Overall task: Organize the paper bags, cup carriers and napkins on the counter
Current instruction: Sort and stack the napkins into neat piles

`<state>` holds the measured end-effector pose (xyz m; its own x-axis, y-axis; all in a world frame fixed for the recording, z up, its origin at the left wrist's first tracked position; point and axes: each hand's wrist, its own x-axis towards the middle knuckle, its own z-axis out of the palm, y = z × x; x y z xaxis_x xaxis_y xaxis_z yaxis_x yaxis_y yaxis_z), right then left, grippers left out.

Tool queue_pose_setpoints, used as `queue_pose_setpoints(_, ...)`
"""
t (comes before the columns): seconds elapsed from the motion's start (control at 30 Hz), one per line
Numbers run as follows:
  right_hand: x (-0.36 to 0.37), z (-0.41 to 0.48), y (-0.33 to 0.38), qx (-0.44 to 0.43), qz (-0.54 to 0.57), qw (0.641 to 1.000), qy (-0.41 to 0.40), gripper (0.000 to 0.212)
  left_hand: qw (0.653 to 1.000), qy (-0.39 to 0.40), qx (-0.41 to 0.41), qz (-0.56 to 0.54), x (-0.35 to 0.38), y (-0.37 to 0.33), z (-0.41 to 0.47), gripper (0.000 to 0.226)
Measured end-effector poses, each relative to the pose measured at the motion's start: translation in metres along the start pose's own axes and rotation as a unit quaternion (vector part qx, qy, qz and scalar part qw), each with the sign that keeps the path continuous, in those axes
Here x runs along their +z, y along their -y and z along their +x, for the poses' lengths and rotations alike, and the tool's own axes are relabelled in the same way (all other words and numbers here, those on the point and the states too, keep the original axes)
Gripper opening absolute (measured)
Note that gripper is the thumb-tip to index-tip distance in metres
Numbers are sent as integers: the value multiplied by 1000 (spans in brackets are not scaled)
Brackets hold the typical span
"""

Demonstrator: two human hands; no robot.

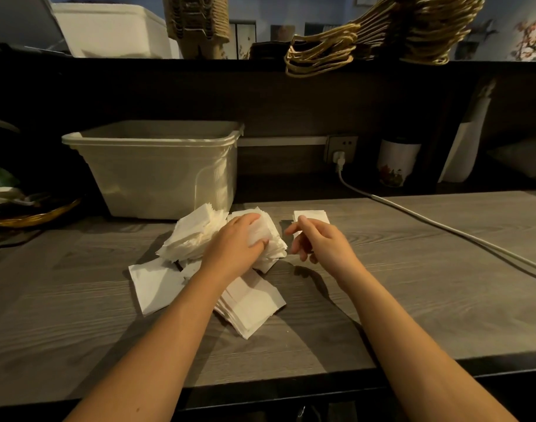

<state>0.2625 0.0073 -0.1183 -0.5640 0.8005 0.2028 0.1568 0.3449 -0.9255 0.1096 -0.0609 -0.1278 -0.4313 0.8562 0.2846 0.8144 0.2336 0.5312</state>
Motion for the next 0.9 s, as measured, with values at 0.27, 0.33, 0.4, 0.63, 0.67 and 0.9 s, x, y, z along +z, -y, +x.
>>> queue_pose_setpoints(0.27, -1, 0, 1, 4, -9, 1000, -2, 34, 997, -5, -3, -80, -3, 2, 4, 31)
queue_pose_setpoints(0.33, 0, 0, 0, 8, -19, 1000, 5, 31, 995, -25, -16, -96, -4, 2, 5, 29)
queue_pose_setpoints(0.4, 2, 0, -2, 14, -43, 999, 21, 24, 995, -46, -15, -88, -4, 3, 5, 25)
queue_pose_setpoints(0.63, 10, 2, -6, 33, -127, 989, 63, 18, 999, -26, 5, -28, -1, 10, 5, 30)
queue_pose_setpoints(0.67, 10, 2, -6, 34, -130, 989, 61, 19, 999, -46, 2, -19, -2, 9, 5, 28)
queue_pose_setpoints(0.9, 7, 0, -4, 50, -21, 998, 31, 20, 985, -166, -44, -16, -8, 0, 3, 20)
